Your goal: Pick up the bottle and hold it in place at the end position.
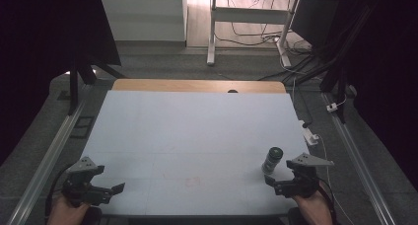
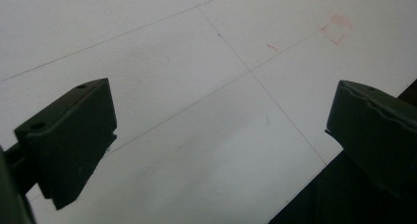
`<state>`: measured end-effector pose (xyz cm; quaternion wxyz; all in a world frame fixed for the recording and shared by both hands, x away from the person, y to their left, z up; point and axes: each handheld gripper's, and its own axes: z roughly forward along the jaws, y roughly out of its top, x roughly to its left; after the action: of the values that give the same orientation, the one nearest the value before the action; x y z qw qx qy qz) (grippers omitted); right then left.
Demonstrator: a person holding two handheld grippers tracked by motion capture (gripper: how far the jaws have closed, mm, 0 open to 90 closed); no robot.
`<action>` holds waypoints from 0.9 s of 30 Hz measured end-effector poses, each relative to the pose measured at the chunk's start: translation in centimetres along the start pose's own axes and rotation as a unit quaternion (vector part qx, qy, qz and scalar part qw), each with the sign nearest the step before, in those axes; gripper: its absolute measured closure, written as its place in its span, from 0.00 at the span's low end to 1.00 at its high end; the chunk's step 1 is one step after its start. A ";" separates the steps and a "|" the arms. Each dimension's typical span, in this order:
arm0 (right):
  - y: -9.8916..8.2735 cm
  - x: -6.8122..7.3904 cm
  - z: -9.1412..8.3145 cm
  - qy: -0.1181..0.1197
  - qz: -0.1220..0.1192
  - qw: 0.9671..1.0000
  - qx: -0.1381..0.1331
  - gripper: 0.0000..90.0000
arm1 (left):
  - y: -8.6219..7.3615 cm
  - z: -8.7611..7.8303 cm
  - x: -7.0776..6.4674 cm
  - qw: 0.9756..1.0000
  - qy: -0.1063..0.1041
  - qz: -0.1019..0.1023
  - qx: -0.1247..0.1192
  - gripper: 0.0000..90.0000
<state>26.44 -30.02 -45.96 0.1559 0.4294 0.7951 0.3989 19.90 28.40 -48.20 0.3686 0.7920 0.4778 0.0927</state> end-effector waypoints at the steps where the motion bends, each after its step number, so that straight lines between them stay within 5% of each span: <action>1: 0.0 0.0 0.1 0.000 -0.002 1.000 -0.001 0.00 | 0.0 0.0 0.0 1.000 0.000 0.000 0.000 0.00; 9: 0.3 -1.3 1.0 -0.014 0.000 1.000 0.007 0.00 | 0.0 0.0 0.0 1.000 -0.001 0.000 0.000 0.00; 27: 0.4 -3.9 4.3 -0.001 -0.020 0.998 0.051 0.00 | 0.0 0.1 0.0 1.000 -0.001 -0.002 0.003 0.00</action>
<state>31.46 -30.87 -48.74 0.1422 0.4208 0.8231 0.3539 19.99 28.36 -48.25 0.3666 0.7922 0.4795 0.0895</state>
